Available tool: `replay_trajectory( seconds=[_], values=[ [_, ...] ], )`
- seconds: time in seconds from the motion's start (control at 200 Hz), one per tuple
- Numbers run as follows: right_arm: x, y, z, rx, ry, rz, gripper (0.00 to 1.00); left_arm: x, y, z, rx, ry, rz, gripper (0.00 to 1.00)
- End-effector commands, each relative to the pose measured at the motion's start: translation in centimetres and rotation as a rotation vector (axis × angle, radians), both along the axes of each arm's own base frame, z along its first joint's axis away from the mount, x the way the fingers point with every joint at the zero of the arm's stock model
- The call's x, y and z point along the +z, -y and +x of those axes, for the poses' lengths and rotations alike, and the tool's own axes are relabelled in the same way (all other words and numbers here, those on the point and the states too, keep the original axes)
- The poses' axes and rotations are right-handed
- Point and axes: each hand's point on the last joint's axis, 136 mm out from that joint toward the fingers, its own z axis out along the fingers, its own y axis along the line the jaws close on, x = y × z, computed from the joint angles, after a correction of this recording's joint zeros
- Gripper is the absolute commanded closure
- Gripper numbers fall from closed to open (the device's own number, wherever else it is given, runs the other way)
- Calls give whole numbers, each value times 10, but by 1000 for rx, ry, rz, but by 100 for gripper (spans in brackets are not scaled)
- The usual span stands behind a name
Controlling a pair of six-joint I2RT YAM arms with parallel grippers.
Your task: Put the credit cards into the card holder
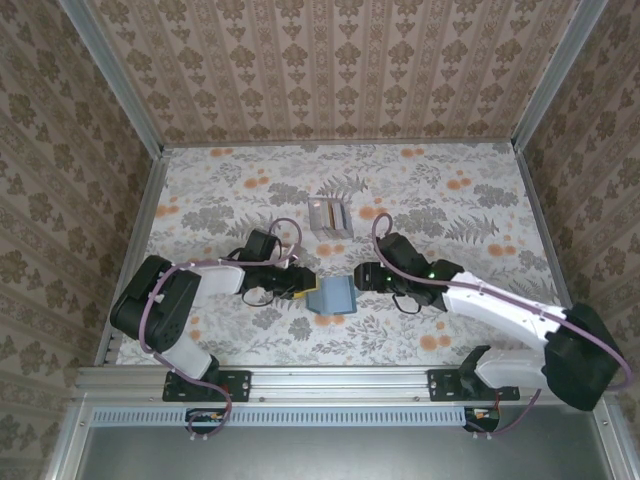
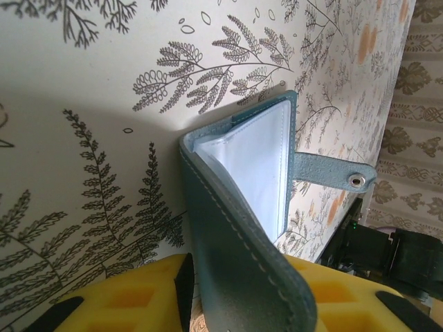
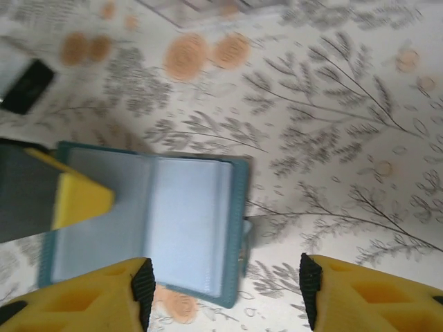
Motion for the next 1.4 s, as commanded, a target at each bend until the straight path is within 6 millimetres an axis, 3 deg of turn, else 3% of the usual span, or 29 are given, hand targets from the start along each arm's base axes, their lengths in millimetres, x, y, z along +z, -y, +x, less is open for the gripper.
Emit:
replay_trajectory(
  seconds=[0.0, 0.13, 0.215, 0.475, 0.655, 0.88, 1.045, 1.22, 1.395],
  values=[
    [3, -32, -12, 140, 28, 50, 37, 7, 1, -1, -10, 2, -27, 65],
    [-1, -76, -22, 241, -7, 175, 33, 8, 3, 1, -5, -2, -40, 66],
    [-17, -92, -22, 254, -49, 214, 32, 9, 5, 1, -3, -13, -58, 67],
    [-61, -108, -15, 264, -115, 178, 31, 16, 0, 3, 28, -32, -115, 64],
    [-74, -117, -11, 265, -141, 185, 36, 23, -12, 11, 93, -23, -145, 61],
    [-82, -115, -8, 244, -145, 165, 58, 36, -14, 10, 112, -5, -209, 61],
    [-87, -109, -7, 219, -147, 140, 68, 33, -18, 9, 129, -13, -203, 69],
    [-75, -105, -8, 216, -124, 157, 58, 24, -22, 6, 135, -19, -171, 88],
    [-53, -112, -12, 258, -86, 231, 42, 28, -21, 7, 132, -9, -183, 90]
  ],
)
